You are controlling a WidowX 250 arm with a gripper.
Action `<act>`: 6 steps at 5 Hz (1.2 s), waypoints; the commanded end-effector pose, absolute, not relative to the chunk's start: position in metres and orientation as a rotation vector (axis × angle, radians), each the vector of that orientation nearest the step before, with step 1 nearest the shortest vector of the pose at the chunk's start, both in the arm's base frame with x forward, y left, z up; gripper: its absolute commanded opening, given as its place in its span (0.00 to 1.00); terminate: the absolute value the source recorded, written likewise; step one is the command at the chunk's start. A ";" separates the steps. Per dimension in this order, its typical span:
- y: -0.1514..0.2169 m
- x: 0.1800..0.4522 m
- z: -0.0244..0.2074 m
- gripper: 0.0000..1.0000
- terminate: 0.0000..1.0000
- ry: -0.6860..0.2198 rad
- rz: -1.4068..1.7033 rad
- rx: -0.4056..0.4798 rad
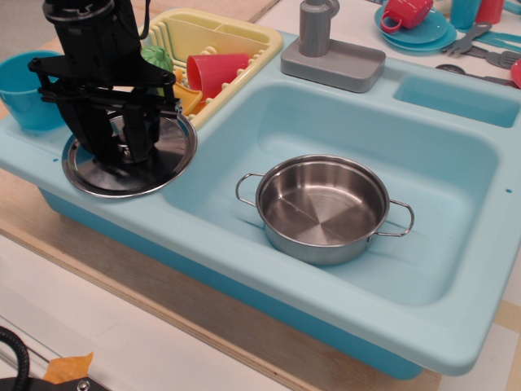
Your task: Put lid on pot or pan
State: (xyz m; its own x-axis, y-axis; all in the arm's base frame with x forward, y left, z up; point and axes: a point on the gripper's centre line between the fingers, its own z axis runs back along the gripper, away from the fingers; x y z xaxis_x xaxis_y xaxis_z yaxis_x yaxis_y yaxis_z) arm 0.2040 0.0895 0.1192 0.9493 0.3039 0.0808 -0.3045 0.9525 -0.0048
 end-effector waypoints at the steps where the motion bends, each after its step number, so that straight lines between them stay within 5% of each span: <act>1: 0.088 0.204 0.123 0.00 0.00 -0.088 0.319 0.006; 3: 0.050 0.218 0.147 0.00 0.00 -0.140 0.296 0.004; 6: -0.024 0.256 0.136 0.00 0.00 -0.172 0.182 -0.074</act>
State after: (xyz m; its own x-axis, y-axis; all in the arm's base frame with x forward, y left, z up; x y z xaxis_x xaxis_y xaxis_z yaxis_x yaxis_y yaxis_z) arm 0.2561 -0.0313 0.1217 0.9770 0.1777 0.1182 -0.1671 0.9814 -0.0941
